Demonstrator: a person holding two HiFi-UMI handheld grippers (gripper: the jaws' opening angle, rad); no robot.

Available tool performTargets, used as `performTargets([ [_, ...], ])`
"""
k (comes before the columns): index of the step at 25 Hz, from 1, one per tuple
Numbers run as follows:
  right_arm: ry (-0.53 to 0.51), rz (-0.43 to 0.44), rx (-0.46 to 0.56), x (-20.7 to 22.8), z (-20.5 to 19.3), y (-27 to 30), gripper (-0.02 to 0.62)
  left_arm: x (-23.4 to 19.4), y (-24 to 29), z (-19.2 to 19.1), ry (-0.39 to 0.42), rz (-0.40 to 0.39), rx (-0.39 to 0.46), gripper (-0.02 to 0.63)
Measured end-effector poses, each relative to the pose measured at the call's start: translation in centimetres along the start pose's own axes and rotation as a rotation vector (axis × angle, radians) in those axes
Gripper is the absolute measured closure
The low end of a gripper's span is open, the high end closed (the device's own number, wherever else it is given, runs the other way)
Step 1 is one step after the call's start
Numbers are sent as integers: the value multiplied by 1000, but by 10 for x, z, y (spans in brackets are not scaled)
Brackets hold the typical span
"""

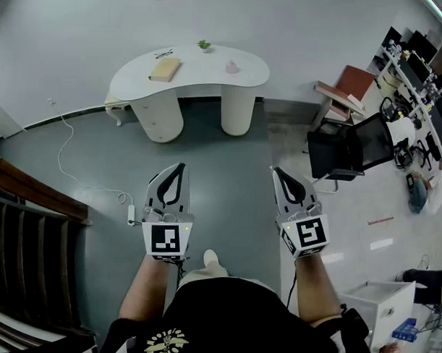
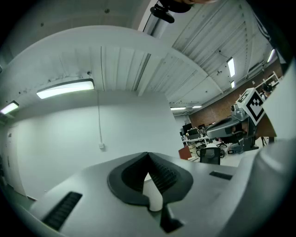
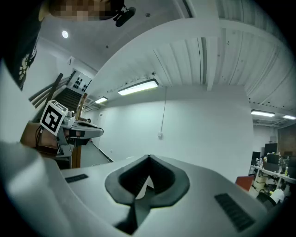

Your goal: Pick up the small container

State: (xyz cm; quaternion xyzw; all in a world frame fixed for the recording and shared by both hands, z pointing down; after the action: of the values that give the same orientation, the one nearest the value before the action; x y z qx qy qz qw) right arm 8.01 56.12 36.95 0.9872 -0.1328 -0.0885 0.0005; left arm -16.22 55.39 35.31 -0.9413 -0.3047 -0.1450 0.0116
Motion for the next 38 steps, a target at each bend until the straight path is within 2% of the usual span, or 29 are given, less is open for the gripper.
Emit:
performTargets([
  [4,-5,-13,-21,-6,-4,37,568,-29,22,-4,-24,-13,68,601],
  [8,19,13,-21,-20,-2,63,568,-60,29,-18,-37,-1,28,601],
  [11,7,1,-25,-21,3,75,566,-78,33,-24,-43,10,35,601],
  [16,-20,-5,-42,-22,10,76,565,-94,38,-22,-72,-37,130,601],
  [19,-35,-48,-43,-19,11,73,561,-100,41,-28,-100,-72,119,601],
  [21,-19,-74,-46,-15,11,75,534,-105,48,-32,-110,-92,105,601],
  [23,2,-61,-67,-14,8,82,456,-108,56,-35,-125,-103,97,601],
  [25,8,-39,-86,-12,6,88,413,-110,63,-37,-147,-109,91,601],
  [27,17,-42,-80,-7,5,98,384,-113,70,-36,-131,-106,93,601],
  [30,25,-37,-51,-3,5,113,377,-115,80,-30,-47,-87,111,601],
  [32,21,-26,-50,1,5,123,377,-116,88,-31,-9,-73,93,601],
  [36,32,4,-51,15,1,150,374,-124,117,-40,-15,-58,40,601],
  [38,35,21,-55,22,-5,166,374,-127,133,-43,-13,-54,42,601],
])
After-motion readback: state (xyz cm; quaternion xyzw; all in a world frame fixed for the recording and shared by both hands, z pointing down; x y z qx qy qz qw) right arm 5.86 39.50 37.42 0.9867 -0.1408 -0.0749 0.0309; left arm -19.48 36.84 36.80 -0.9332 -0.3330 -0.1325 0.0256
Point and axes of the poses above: the fingertips, and each gripper's own axes: y forward along the fingers, x to its right, z out of its top, the point moved 5 cm from there along -y, backward along the fingers, and after that the axes turned 13 degrees about -z, right-handed, at the moved point
